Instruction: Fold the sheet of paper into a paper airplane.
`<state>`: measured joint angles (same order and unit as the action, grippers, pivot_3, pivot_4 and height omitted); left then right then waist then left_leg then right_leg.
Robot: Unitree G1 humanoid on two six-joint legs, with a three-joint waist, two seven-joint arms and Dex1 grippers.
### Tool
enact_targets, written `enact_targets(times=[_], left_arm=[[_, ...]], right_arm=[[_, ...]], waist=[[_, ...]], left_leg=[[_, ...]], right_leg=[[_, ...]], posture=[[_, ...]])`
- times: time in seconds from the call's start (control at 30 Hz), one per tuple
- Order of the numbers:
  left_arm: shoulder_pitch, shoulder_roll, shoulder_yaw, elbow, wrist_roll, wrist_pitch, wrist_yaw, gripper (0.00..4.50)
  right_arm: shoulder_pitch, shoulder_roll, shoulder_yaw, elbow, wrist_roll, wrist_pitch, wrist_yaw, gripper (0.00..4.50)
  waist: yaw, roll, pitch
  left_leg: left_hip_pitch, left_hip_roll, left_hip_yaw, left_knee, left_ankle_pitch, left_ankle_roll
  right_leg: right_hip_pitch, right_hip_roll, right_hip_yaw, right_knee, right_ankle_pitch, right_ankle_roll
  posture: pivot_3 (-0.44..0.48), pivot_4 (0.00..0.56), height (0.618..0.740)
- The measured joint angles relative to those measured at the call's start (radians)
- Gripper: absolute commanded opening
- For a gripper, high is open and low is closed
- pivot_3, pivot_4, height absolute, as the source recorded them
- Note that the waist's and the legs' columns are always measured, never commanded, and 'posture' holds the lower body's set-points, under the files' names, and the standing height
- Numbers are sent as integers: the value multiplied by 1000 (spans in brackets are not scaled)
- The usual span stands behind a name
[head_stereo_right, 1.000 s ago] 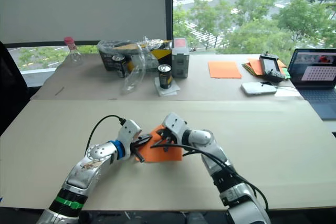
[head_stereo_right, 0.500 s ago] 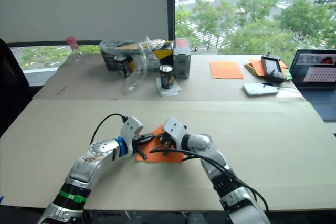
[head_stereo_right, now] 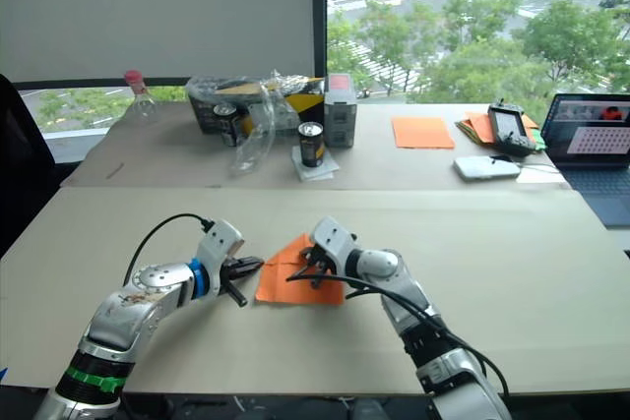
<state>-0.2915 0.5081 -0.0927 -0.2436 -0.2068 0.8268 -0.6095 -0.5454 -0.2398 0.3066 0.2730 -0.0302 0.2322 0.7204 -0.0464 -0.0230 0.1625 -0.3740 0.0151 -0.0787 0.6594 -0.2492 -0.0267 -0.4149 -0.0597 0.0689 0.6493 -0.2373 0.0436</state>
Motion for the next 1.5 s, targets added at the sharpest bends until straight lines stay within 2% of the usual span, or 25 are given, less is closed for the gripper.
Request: enact_targets(times=[0.1,0.27,0.37,0.6,0.83,0.97,1.1,1.2,1.3,1.5], left_arm=[[20,-3,43,-34,-10,52,43,21],[-41,-124,111,5,-47,-5,93,21],[-103,-138,73,46,-54,-63,65,21],[-123,-145,-49,194,-22,-130,10,21],[-169,-143,-87,286,6,-209,-33,21],[-191,-157,-104,330,18,-247,-49,21],[-199,-166,-107,361,23,-280,-59,21],[-198,-173,-103,370,24,-288,-57,21],[-192,-181,-102,370,25,-291,-51,21],[-173,-192,-94,364,25,-305,-34,21]], right_arm=[[-15,1,0,19,2,0,6,0],[-27,-4,-3,29,2,2,6,0],[-26,-4,-4,9,5,19,2,0],[28,-24,-63,-75,33,91,-37,0],[123,-64,-141,-219,65,179,-76,0],[163,-131,-167,-300,72,217,-84,0],[220,-270,-170,-367,52,252,-59,0],[259,-303,-169,-419,68,276,-17,0],[277,-291,-164,-440,94,282,4,0],[281,-198,-129,-418,154,257,39,0]], waist=[[0,0,0],[7,-1,0],[4,0,0],[3,0,0],[6,0,0],[7,0,0],[10,0,0],[5,0,0],[1,0,0],[1,0,0]], left_leg=[[0,0,0,0,0,0],[0,0,0,0,0,0],[-1,0,0,0,0,0],[-8,0,0,0,0,0],[-8,-1,0,1,0,0],[-8,-1,0,1,0,0],[-8,-1,0,1,0,0],[-7,-1,0,1,0,0],[-5,-1,0,1,0,0],[-4,-1,0,1,0,0]], right_leg=[[0,0,0,0,0,0],[1,0,0,-1,0,0],[1,0,0,-1,0,0],[-7,0,0,-1,0,0],[-6,0,0,-1,0,0],[-6,-1,0,-1,0,0],[-6,-1,0,-2,0,0],[-4,0,0,-1,0,0],[-3,0,0,-1,0,0],[-2,0,0,-1,0,0]], posture=[[0,150,730],[0,150,730],[0,150,730],[0,150,730],[0,150,730],[0,150,730],[0,150,730],[0,150,730],[0,150,730],[0,150,730]])
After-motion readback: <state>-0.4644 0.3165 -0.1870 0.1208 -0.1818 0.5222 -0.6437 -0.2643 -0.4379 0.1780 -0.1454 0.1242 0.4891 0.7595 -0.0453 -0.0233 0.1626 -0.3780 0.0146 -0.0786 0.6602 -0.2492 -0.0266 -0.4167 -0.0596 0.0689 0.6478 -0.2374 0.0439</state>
